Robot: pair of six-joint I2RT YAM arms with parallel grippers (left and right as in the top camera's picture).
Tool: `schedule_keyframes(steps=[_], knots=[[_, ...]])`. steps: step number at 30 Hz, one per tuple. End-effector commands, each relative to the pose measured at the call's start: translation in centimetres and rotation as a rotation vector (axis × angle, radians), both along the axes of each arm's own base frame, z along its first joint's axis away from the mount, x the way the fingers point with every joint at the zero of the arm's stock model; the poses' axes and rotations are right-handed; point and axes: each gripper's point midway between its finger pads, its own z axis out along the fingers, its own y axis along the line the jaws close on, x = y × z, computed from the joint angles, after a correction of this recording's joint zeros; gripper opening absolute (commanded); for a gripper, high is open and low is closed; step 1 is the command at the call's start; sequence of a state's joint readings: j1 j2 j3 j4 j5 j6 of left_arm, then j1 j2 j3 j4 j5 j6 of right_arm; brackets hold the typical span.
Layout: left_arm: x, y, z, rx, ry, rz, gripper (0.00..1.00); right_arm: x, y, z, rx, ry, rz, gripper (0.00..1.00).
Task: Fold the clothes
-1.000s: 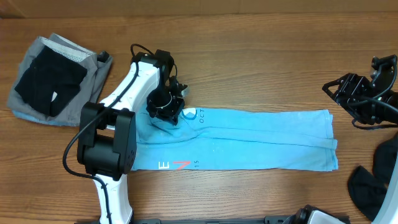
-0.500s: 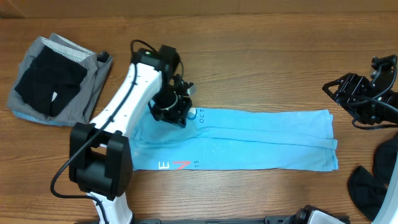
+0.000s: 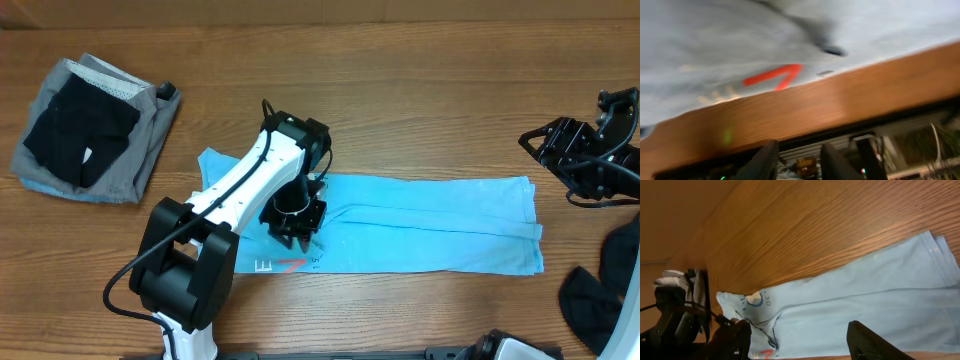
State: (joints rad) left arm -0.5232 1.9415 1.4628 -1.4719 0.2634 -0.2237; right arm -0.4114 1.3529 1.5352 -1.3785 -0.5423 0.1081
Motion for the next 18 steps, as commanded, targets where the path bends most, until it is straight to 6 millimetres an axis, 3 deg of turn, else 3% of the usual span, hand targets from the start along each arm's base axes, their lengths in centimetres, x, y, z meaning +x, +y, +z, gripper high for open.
schedule_keyframes(steps=[1, 5, 10, 18], knots=[[2.8, 3.1, 1.6, 0.135, -0.154, 0.053, 0.42, 0.1, 0.1, 0.0, -0.006, -0.006, 0.004, 0.65], [6.7, 5.8, 2.1, 0.156, -0.292, 0.09, 0.63, 0.1, 0.1, 0.0, -0.005, -0.006, 0.004, 0.65], [10.2, 6.9, 0.3, 0.042, -0.355, 0.059, 0.59, 0.1, 0.1, 0.0, -0.005, -0.006, 0.004, 0.65], [13.5, 7.4, -3.1, -0.019, -0.391, 0.048, 0.53, 0.0, 0.1, 0.0, -0.004, -0.005, 0.004, 0.66]])
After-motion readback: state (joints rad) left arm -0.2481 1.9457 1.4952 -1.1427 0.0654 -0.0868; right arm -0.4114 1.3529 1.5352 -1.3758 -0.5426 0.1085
